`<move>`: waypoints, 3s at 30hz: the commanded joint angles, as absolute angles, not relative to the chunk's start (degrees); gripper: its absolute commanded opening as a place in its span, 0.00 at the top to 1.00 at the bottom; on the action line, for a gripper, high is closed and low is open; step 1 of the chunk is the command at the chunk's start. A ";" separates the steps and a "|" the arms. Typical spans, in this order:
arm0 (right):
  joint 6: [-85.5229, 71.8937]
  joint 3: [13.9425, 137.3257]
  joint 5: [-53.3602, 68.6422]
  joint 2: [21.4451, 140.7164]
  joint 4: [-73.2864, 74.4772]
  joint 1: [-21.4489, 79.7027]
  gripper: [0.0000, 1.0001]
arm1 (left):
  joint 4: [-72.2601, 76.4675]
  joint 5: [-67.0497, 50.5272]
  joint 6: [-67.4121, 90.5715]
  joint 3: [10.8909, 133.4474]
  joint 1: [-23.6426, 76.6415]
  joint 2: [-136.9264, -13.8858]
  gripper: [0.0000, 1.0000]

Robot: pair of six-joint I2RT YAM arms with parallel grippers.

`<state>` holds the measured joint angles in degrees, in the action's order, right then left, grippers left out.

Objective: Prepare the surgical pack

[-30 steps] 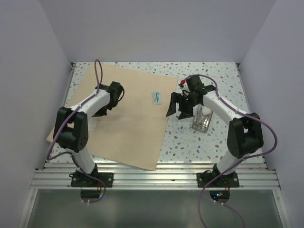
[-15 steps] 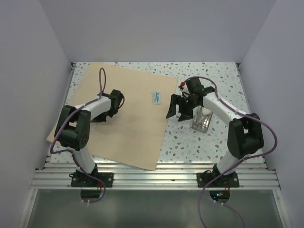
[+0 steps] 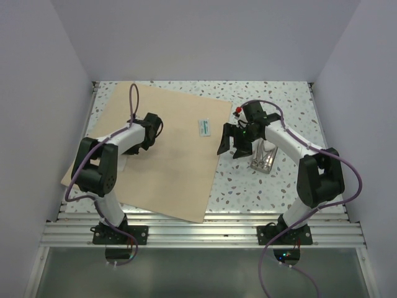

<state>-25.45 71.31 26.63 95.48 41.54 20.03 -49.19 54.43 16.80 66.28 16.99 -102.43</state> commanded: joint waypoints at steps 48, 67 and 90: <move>-25.22 72.95 27.86 96.42 40.78 20.30 0.18 | -49.22 38.93 18.72 65.04 16.26 -104.67 0.48; -25.05 73.48 27.60 96.77 41.22 20.30 0.18 | -45.62 37.18 16.52 62.23 12.04 -107.31 0.58; -25.14 74.97 27.60 97.82 41.40 20.22 0.18 | -42.54 31.55 17.75 61.43 7.65 -108.19 0.79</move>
